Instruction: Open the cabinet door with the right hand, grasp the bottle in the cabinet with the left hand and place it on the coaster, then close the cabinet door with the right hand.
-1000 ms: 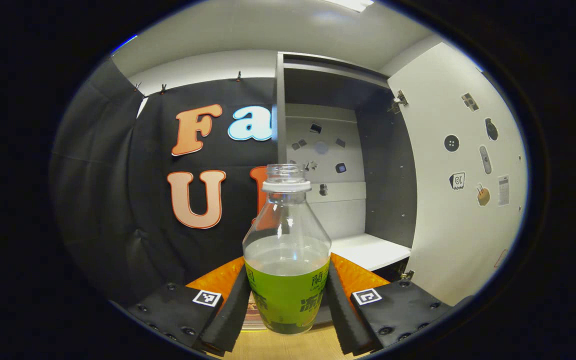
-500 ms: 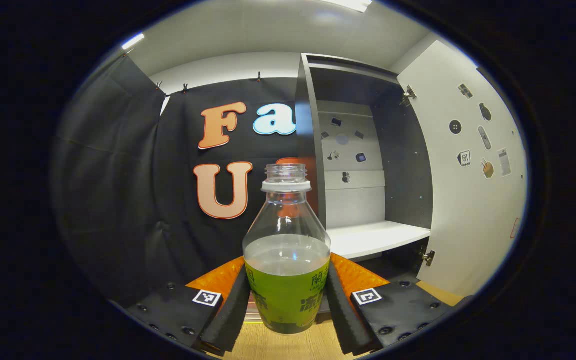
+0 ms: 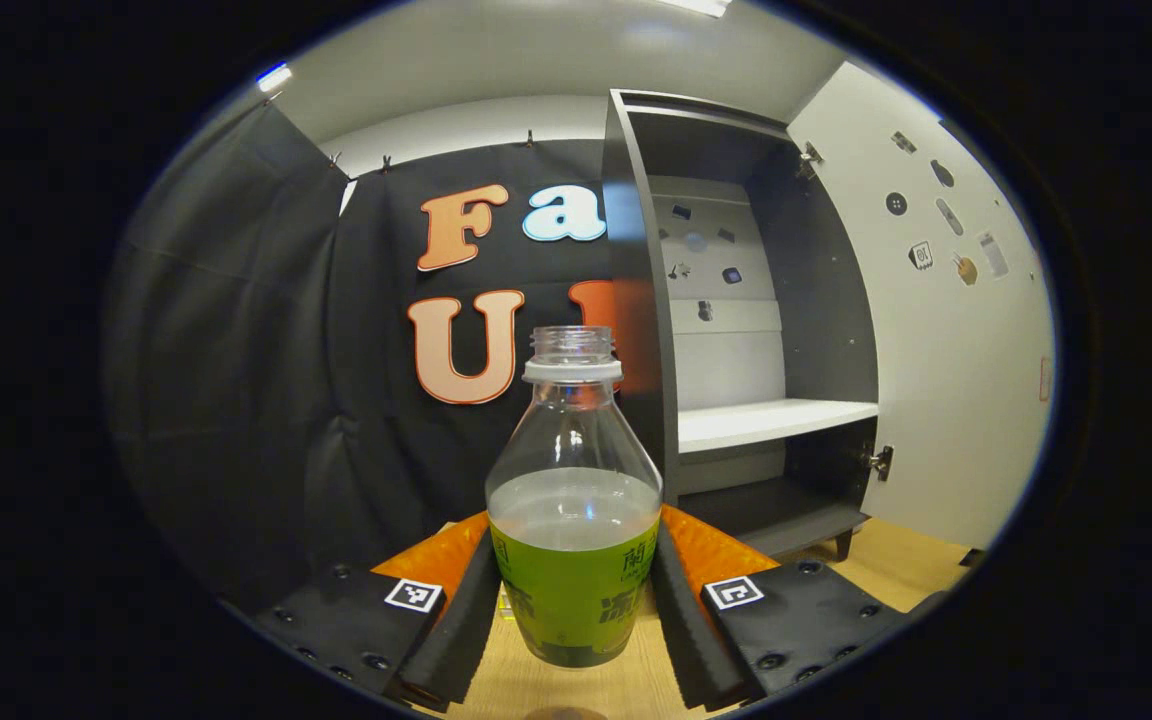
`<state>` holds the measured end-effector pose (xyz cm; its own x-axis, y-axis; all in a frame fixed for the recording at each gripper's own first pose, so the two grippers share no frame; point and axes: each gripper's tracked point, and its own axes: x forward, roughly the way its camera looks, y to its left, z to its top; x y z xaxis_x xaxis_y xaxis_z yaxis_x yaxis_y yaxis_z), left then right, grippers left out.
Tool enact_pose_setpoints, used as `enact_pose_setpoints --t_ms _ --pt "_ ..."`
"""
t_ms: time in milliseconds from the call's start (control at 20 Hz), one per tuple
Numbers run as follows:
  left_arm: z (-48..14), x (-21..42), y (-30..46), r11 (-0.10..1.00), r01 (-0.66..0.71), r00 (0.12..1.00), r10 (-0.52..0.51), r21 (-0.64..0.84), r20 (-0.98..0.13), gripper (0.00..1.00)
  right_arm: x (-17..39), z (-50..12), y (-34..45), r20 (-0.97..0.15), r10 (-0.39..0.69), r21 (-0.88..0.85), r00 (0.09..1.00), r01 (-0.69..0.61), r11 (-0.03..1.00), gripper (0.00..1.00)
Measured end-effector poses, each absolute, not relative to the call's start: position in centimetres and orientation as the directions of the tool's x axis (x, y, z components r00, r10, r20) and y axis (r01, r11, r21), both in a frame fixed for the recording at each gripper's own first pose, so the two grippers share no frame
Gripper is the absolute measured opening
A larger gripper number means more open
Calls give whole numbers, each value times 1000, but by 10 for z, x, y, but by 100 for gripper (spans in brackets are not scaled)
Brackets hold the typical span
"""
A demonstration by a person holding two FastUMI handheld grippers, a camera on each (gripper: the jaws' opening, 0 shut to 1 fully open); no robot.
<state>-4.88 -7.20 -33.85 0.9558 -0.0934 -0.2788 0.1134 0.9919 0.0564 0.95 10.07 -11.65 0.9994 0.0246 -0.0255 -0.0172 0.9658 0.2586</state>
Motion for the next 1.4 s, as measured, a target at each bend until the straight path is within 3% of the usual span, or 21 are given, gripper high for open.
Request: enact_pose_setpoints --t_ms 250,700,800,1000,1100,1400 --pt "-375 -76 -65 992 108 949 -84 61 -305 82 10 -120 100 -28 35 280 999 -26 960 80" --pt "-440 -117 -43 994 86 909 -105 -65 -402 79 11 -119 99 0 40 303 999 -38 952 84" --pt "-448 -120 -43 993 88 908 -112 -77 -405 82 12 -119 99 5 39 305 999 -39 951 85" --pt "-468 -123 -41 993 98 904 -116 -65 -411 79 11 -119 98 9 36 306 999 -37 951 87" --pt "-483 -132 -39 993 96 900 -116 -67 -421 82 11 -119 98 9 35 305 999 -36 952 87" --pt "-509 -139 -34 995 88 898 -95 -37 -430 81 11 -119 98 5 34 301 999 -34 953 88"
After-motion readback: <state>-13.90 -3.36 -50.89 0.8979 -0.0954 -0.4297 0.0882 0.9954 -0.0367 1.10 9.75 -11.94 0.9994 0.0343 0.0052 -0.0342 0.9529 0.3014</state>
